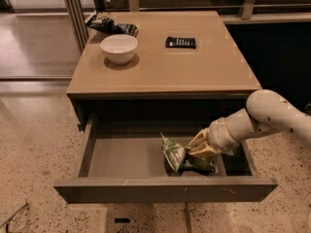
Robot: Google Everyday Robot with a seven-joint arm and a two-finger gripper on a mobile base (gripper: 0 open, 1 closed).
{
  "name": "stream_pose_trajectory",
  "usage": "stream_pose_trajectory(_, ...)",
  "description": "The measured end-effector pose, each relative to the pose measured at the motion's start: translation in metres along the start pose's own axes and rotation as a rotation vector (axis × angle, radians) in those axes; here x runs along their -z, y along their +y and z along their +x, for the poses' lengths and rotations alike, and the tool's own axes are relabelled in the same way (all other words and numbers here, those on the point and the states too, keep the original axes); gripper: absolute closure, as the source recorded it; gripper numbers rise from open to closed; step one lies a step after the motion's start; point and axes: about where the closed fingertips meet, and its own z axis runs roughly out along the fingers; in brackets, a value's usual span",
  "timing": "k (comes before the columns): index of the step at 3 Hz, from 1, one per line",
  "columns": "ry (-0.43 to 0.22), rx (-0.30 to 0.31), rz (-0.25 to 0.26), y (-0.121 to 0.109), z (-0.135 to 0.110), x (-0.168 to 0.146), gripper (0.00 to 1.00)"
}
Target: Place green jalapeno chip bag into top drawer
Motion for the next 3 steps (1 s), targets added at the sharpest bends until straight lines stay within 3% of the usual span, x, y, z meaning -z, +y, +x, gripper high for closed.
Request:
stream_pose_trajectory(1,0.000,0.000,0.000,0.0000,0.0000,0.0000,0.12)
stream_pose_trajectory(2,0.000,0.000,0.000,0.0000,0.0000,0.0000,0.00)
stream_pose_trajectory(3,0.000,0.000,0.000,0.0000,0.0000,-0.0001,0.00)
